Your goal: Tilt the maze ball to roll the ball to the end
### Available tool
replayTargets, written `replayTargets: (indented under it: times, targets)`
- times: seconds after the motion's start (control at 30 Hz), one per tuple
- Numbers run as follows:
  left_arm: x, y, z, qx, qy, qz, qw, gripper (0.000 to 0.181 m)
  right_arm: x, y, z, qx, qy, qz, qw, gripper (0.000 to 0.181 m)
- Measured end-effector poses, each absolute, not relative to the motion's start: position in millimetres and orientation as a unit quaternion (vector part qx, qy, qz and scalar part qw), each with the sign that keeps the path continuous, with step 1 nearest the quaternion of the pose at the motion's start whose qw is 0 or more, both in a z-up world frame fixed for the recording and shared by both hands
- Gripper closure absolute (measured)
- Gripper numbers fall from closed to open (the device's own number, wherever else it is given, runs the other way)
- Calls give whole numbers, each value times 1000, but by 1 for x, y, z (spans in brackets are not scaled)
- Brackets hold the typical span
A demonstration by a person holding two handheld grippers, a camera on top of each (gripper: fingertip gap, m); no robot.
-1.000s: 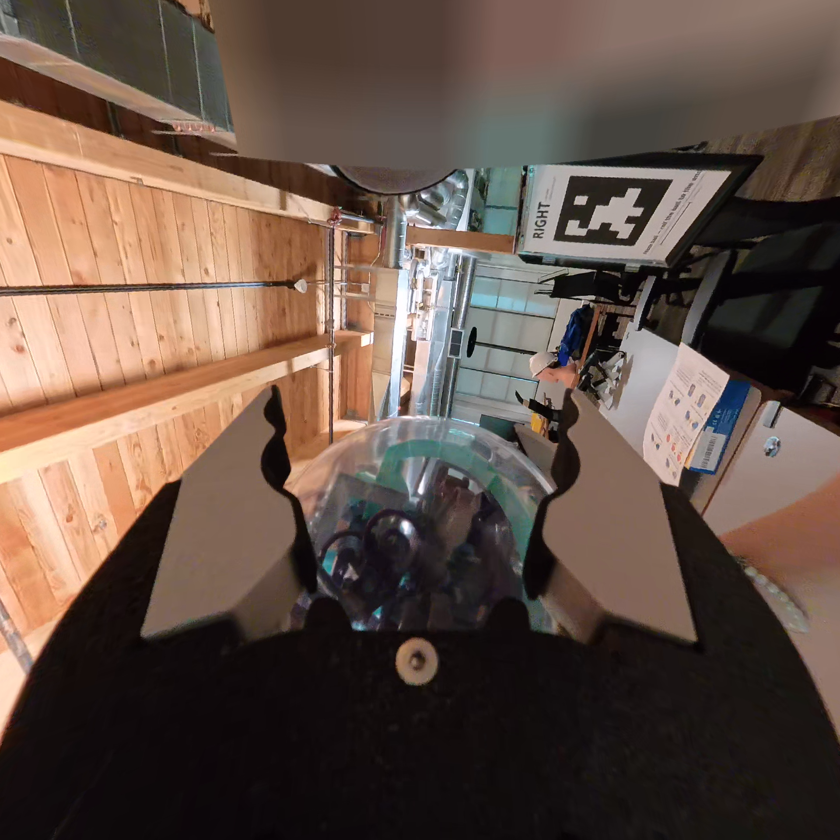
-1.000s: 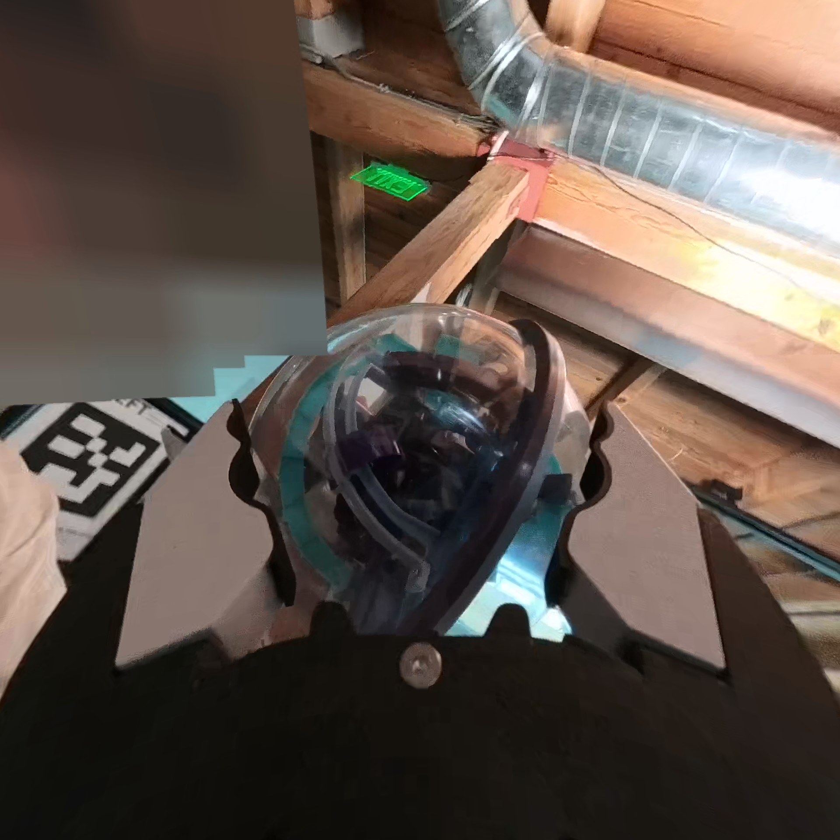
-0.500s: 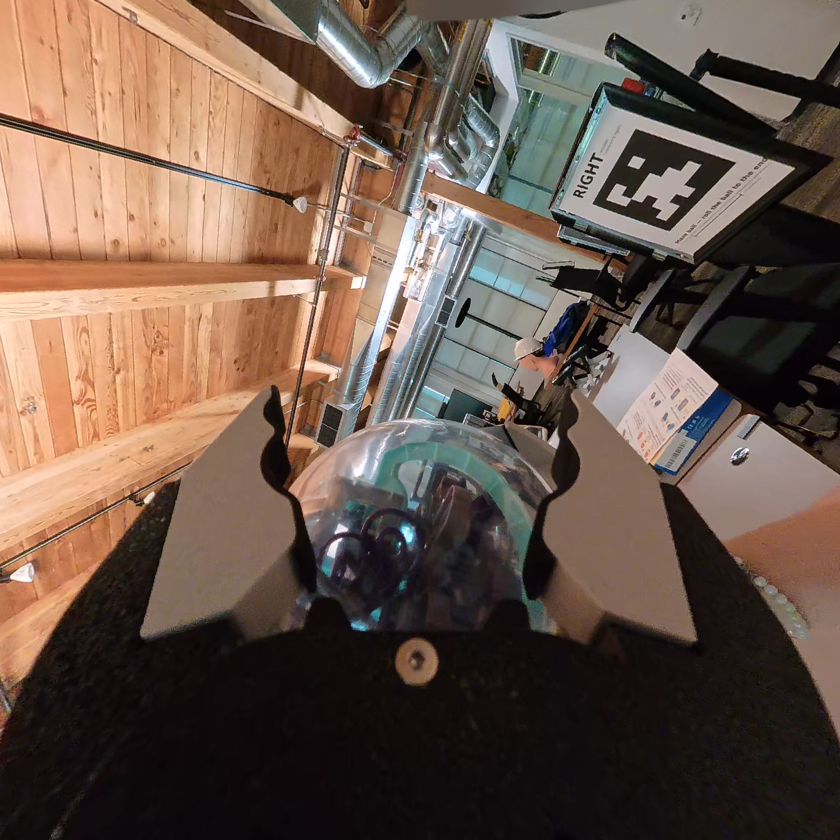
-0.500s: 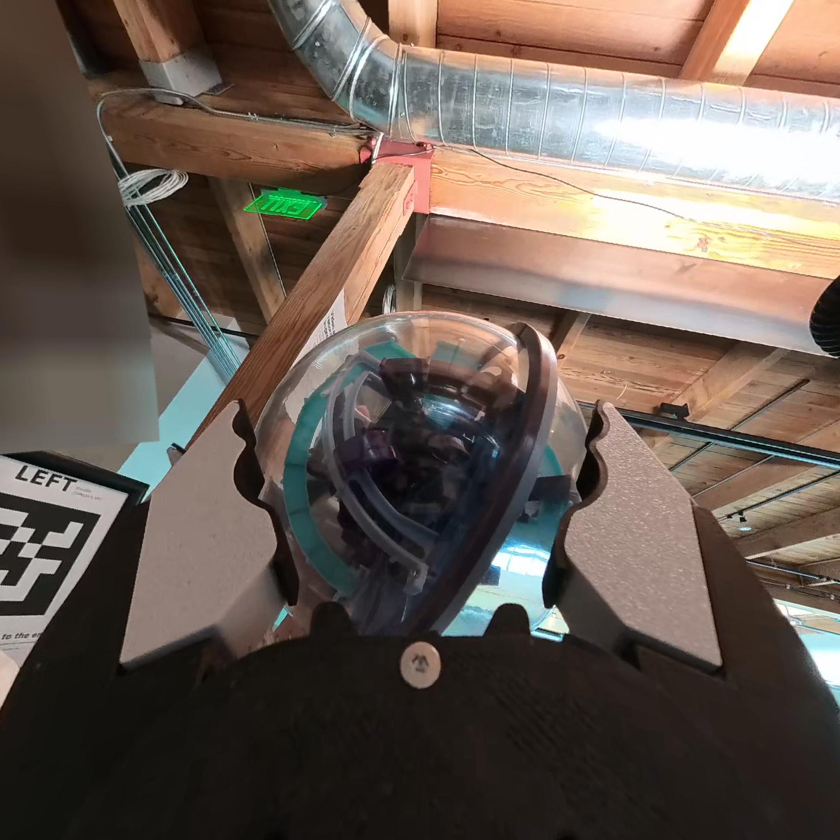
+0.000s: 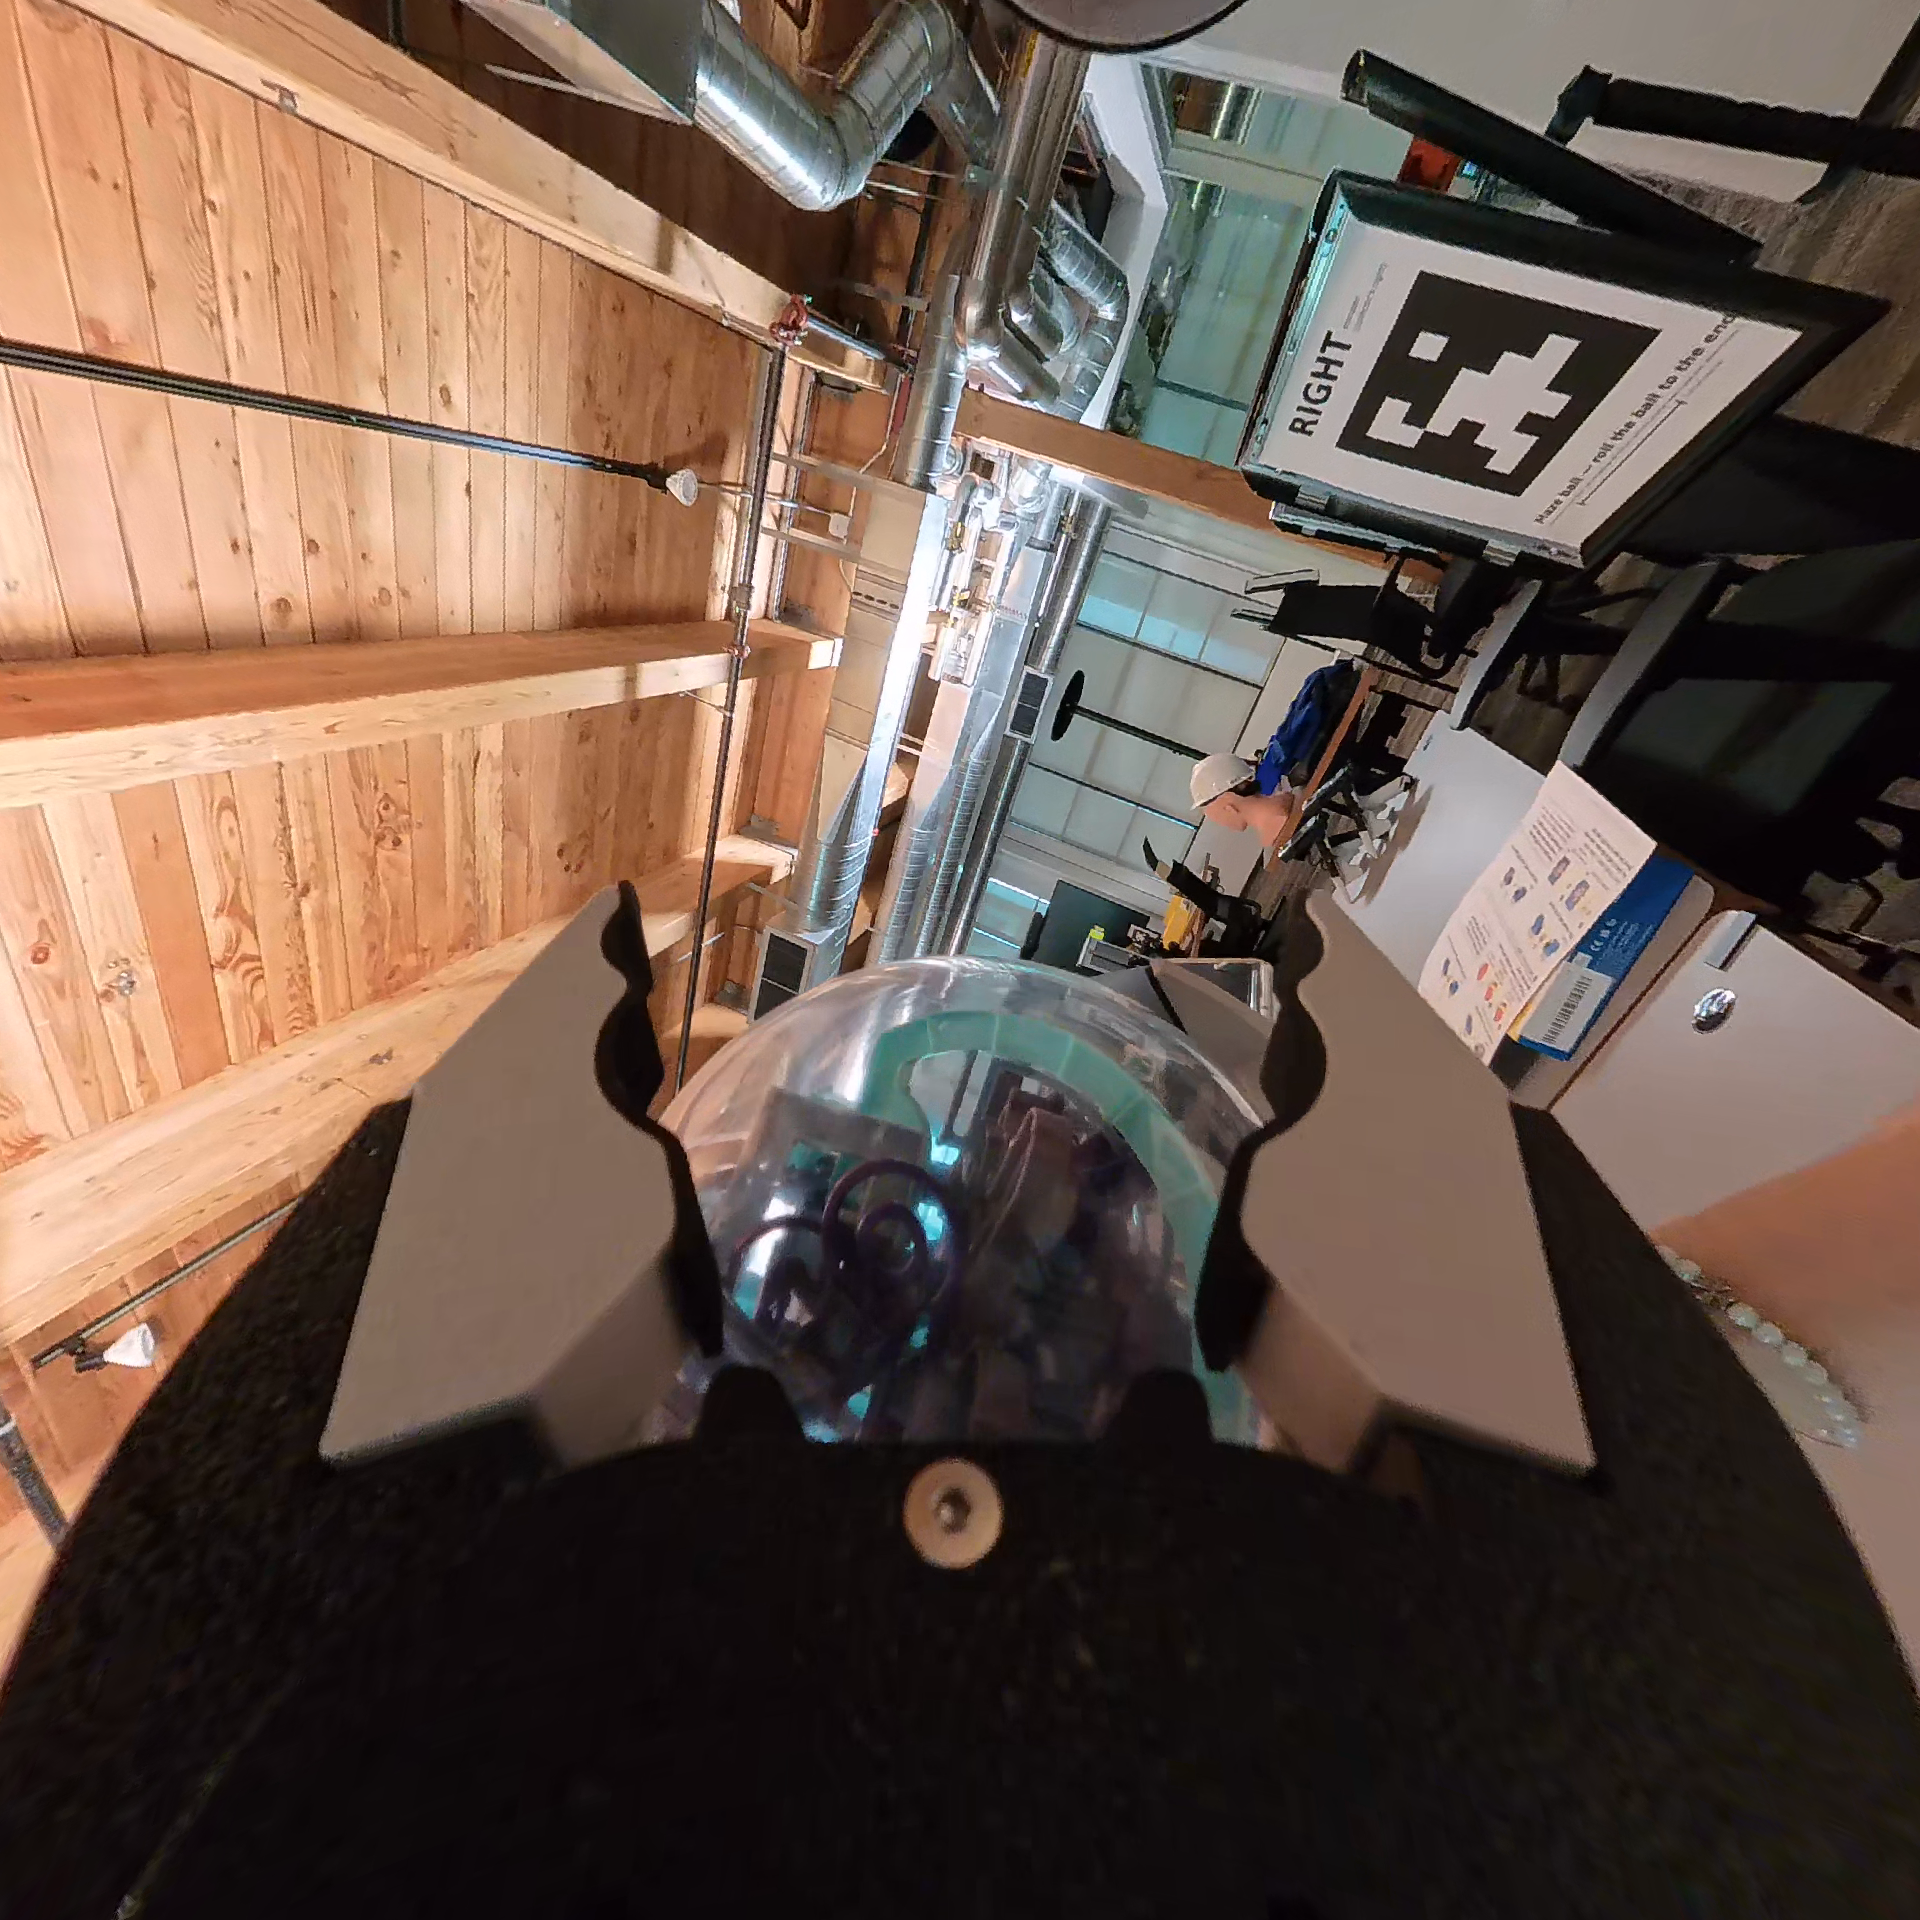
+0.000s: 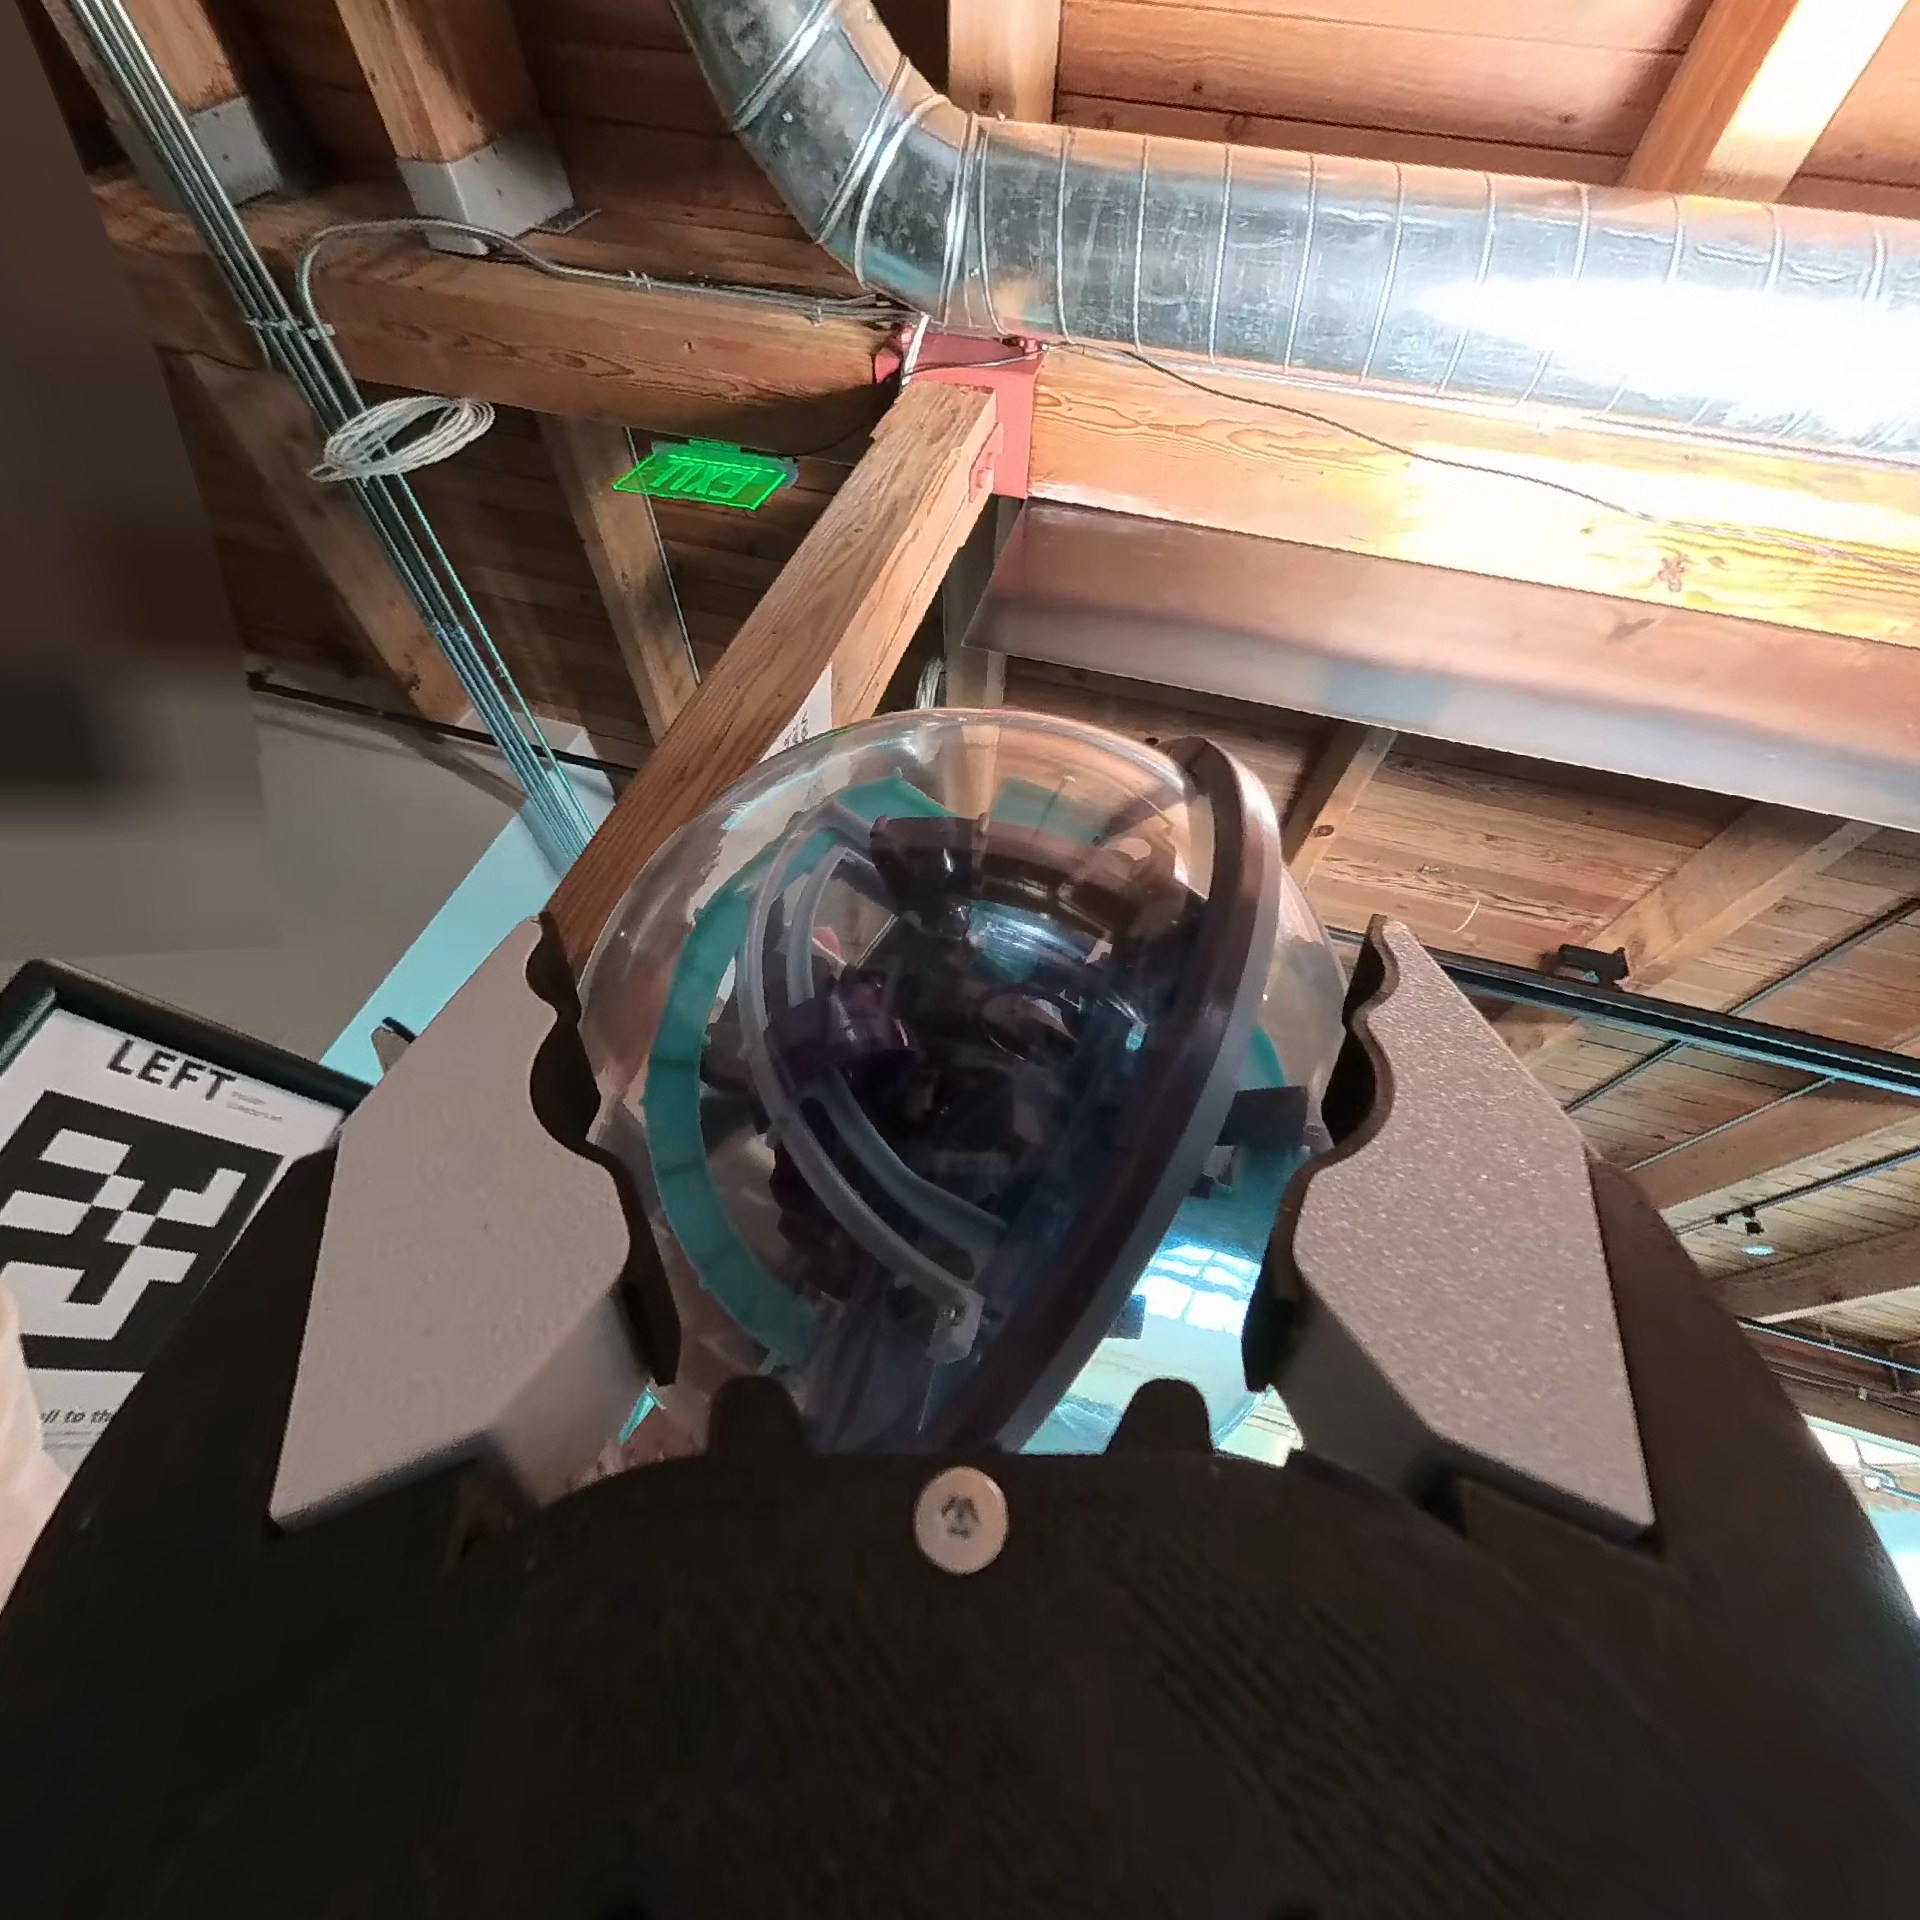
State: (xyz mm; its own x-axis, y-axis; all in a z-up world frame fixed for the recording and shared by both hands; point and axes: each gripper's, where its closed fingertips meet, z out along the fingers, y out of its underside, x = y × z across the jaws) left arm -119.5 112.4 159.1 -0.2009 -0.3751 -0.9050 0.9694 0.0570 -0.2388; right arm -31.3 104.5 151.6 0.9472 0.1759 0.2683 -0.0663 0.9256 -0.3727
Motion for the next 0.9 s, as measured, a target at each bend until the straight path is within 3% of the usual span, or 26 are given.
replayTargets:
  times: [0.6,0.7,0.9]
  targets:
    - [-160,97,153,361,444,-587,573,66,-78,91,155,-174,-247,-4,953,37]
    - [-73,115,158,248,508,-602,564,61,11,119,148,-201,-91,113,969,35]
    - [-77,117,146,254,512,-606,554,65,10,120,130,-177,-89,108,974,34]
